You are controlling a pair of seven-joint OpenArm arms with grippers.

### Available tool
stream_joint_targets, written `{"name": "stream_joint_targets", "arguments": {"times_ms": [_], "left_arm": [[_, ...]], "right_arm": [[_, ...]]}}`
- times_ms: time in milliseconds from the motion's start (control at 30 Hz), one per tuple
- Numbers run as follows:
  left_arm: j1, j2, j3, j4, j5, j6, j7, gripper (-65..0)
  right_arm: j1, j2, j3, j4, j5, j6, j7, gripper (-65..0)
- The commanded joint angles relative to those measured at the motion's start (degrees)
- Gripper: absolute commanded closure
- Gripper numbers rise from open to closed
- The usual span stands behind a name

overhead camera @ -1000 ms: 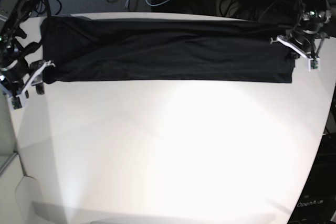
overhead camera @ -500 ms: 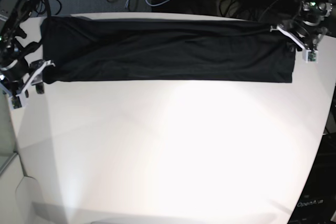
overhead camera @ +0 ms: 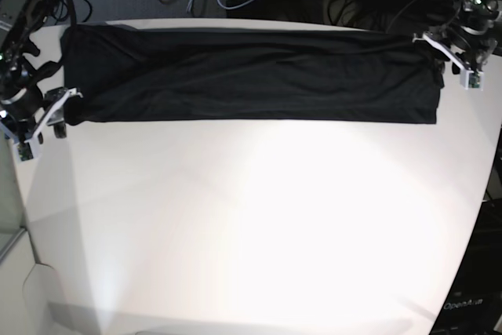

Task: Fold the T-shirt properly
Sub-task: 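Move both grippers to the ends of the folded strip and grasp them, then hold both ends of the folded strip with both grippers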

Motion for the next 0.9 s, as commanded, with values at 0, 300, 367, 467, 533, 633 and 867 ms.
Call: {"name": "stream_joint_targets", "arguments": {"times_ms": [0,300,367,467,533,633,867], "left_arm": [[0.01,-0.66,-0.86,0.89,-0.58,-0.36,-0.97,-23.3],[-2.19,-0.66,-5.96,0.89,-0.50,-4.14,-0.44,-23.3],[-2.54,-0.75,-6.84,0.89,-0.50,-4.14,-0.44,-23.3],[-2.63,-1.01,-7.19,0.18,-0.41,-4.14,-0.44,-23.4],[-2.72,-1.36,-7.19,-1.75,-0.41,-4.14,-0.44,-23.4],[-2.81,-2.50,-7.02,-4.83,-0.41,-4.14,-0.53,-23.4],[-4.74,-2.50,-6.66,-7.82,-0.41,-4.27,-0.70,-34.0]], "right_arm": [[0.41,1.05,0.47,0.97,0.24,0.17,0.96,-29.8],[-3.63,-2.03,0.56,0.88,0.24,0.17,1.40,-28.3],[-4.34,-3.08,0.21,0.79,0.15,0.17,1.48,-23.9],[-4.78,-4.49,0.38,0.79,0.07,0.17,1.04,-13.0],[-5.13,-4.67,0.38,0.09,0.07,0.17,0.96,-6.8],[-5.83,-4.67,0.30,-3.52,0.07,0.17,1.40,-5.2],[-5.22,-4.23,0.38,-10.55,0.07,0.17,1.57,-5.2]]}}
